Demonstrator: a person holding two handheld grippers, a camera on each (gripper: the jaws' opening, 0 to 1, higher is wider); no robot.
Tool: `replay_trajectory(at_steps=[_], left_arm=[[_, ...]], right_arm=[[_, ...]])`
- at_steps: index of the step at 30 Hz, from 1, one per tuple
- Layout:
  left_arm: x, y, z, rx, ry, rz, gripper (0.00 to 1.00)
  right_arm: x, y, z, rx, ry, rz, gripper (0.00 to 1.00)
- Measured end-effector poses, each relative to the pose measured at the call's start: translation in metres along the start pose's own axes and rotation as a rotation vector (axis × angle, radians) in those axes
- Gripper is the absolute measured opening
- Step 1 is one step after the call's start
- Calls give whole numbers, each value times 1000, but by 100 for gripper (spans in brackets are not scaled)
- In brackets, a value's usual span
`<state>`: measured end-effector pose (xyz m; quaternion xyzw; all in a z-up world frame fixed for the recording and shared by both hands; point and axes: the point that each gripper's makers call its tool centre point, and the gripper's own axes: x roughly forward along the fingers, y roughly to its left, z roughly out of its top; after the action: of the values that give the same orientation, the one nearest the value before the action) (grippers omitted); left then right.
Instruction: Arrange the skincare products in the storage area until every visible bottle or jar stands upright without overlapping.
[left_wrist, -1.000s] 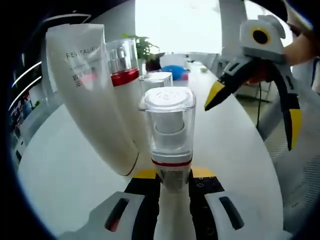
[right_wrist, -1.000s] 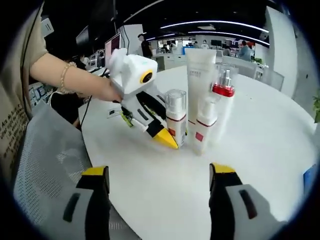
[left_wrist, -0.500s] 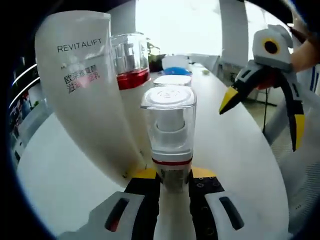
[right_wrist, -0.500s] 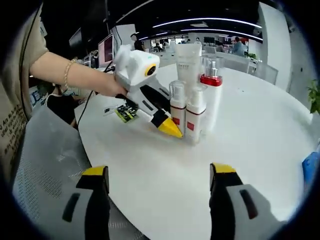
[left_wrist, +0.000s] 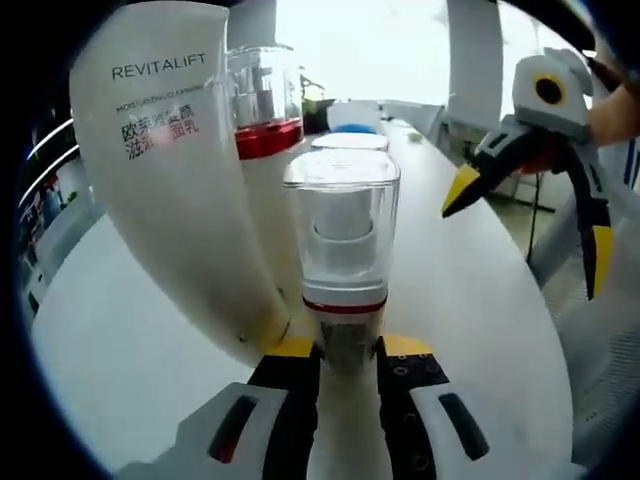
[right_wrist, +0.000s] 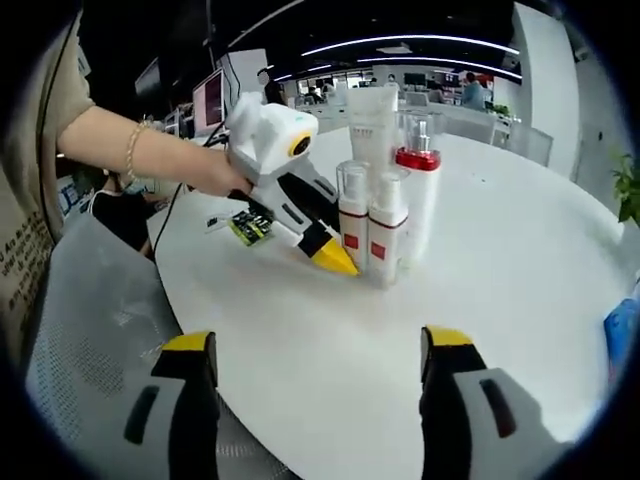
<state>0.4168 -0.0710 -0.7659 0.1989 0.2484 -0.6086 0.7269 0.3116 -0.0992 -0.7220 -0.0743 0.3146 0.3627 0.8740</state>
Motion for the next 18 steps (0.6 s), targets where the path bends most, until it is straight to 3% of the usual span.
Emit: replay_trajectory(at_steps=[11,18], left_arm=[[-25,-3,-5,-62,17,35,32],[-58,-8,-14,-160,3,94,42]], right_arm=[[-2,1,11,16,-37,-9,86],[-4,5,20,24,-68,-9,88]])
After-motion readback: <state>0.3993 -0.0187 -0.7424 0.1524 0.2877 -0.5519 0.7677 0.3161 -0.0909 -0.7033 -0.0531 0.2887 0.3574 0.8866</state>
